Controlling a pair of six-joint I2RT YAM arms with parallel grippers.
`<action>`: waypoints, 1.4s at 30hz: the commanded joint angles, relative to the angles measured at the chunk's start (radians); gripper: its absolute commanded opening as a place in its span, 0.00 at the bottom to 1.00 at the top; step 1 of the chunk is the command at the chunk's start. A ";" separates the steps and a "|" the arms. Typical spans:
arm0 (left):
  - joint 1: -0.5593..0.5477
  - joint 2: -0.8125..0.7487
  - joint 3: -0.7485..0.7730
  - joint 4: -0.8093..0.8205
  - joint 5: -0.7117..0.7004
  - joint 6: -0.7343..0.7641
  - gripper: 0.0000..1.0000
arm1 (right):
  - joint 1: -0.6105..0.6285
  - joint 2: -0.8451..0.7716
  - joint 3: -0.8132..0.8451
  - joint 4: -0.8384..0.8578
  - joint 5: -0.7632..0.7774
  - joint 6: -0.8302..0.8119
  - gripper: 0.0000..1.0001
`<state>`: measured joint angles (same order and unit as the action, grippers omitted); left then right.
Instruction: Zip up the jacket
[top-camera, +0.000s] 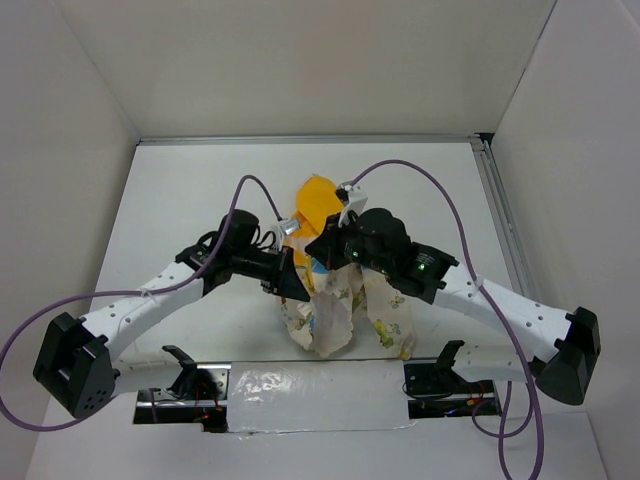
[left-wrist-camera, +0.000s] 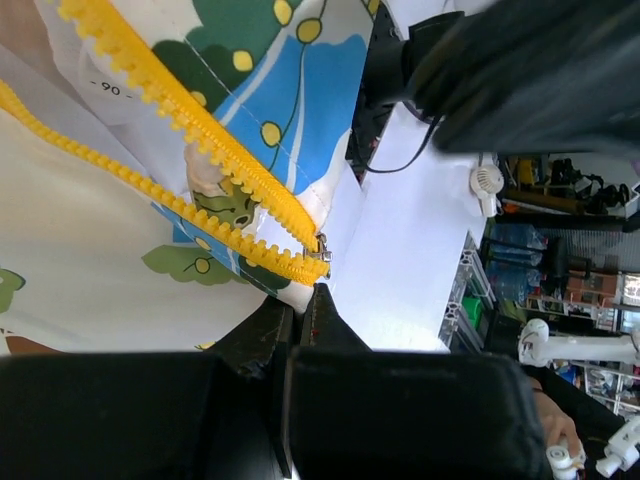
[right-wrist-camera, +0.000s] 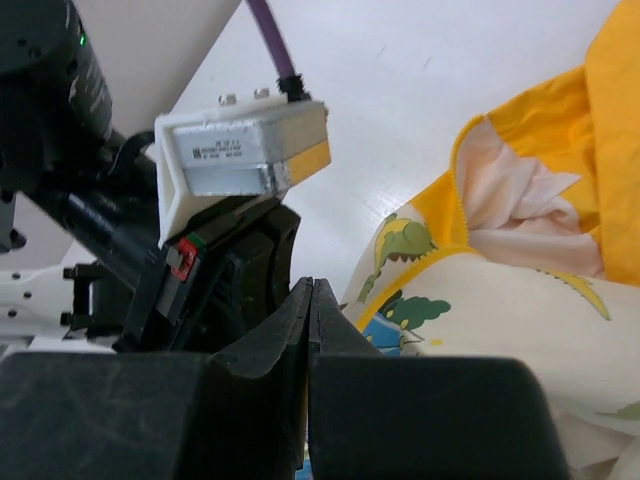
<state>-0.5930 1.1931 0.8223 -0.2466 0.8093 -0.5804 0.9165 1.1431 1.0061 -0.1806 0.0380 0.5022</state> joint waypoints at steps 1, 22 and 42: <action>0.033 -0.026 0.031 0.053 0.092 -0.006 0.00 | -0.001 -0.046 -0.029 0.001 -0.113 -0.027 0.00; 0.076 -0.052 0.041 0.148 0.153 -0.052 0.00 | -0.001 -0.237 -0.311 0.145 -0.268 0.130 0.46; 0.076 -0.076 0.032 0.164 0.133 -0.055 0.00 | -0.013 -0.194 -0.363 0.313 -0.285 0.263 0.27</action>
<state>-0.5201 1.1557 0.8246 -0.1268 0.9257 -0.6346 0.9104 0.9619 0.6445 0.0666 -0.2512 0.7475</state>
